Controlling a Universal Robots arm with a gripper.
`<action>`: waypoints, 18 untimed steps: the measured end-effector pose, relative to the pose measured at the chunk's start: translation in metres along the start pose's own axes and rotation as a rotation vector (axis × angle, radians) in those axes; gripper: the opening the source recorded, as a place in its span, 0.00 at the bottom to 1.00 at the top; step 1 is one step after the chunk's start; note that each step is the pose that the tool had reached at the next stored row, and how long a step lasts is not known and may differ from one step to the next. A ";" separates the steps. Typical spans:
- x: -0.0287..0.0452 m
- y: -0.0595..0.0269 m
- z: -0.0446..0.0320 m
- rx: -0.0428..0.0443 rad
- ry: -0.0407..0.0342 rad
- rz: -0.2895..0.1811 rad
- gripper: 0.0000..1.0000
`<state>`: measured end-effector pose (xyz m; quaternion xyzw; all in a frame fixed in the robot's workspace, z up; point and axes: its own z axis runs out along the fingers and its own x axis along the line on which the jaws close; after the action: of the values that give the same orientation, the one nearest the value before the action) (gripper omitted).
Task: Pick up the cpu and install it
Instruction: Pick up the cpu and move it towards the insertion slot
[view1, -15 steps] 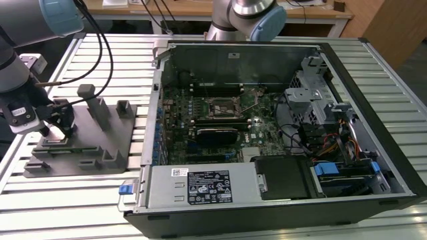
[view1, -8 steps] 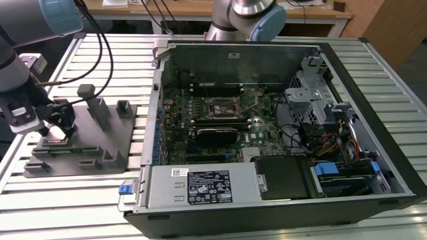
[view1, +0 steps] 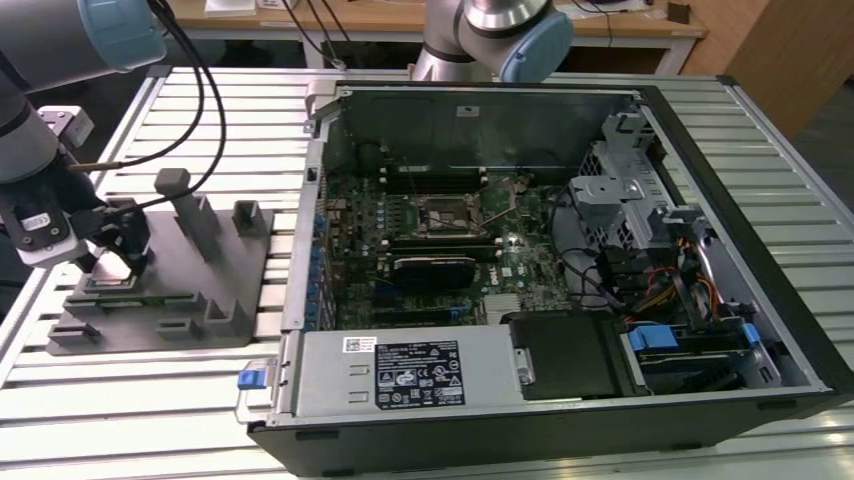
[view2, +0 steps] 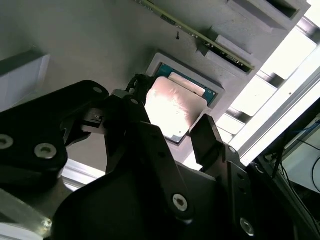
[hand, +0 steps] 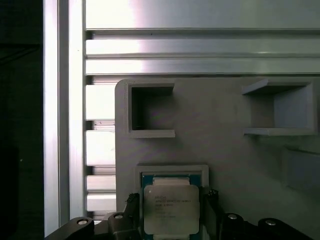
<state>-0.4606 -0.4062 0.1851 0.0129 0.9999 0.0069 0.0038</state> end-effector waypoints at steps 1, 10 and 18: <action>0.0000 0.0000 0.0000 0.0004 0.0000 0.000 0.62; -0.0001 0.0001 -0.0055 0.0011 0.0000 0.000 0.53; -0.0003 0.0004 -0.0278 0.0011 -0.0001 0.000 0.53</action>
<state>-0.4605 -0.4061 0.2129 0.0129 0.9999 0.0064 0.0038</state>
